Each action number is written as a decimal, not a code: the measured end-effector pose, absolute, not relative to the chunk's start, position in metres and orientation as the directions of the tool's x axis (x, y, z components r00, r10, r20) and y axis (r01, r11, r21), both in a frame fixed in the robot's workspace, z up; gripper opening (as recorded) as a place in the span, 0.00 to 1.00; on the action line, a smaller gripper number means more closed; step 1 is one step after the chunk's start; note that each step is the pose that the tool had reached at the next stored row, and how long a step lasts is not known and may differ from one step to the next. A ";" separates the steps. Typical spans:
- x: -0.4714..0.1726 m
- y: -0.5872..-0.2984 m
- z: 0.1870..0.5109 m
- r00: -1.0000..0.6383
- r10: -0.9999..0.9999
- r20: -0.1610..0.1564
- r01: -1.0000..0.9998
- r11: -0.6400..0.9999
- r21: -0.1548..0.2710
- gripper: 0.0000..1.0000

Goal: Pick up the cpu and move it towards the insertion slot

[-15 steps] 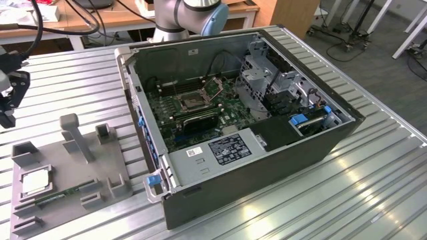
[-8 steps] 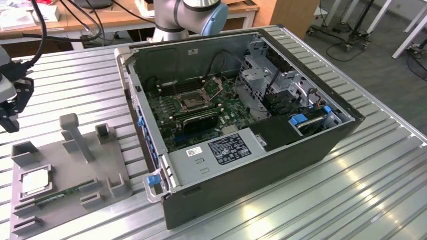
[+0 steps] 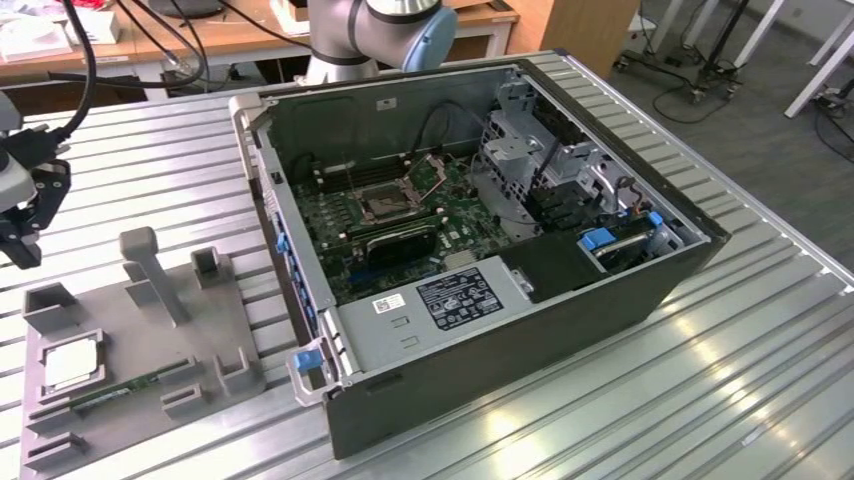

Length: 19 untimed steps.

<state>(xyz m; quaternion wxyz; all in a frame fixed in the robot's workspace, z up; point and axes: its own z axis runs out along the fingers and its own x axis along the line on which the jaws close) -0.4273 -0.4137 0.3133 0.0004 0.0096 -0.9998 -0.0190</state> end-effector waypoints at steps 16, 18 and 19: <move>-0.427 -0.425 0.313 -1.000 -0.019 0.001 -0.019 0.999 0.036 0.11; -0.427 -0.427 0.313 -1.000 -0.019 0.001 -0.019 0.999 0.035 0.11; -0.427 -0.428 0.313 -1.000 -0.019 0.001 -0.019 0.999 0.034 0.11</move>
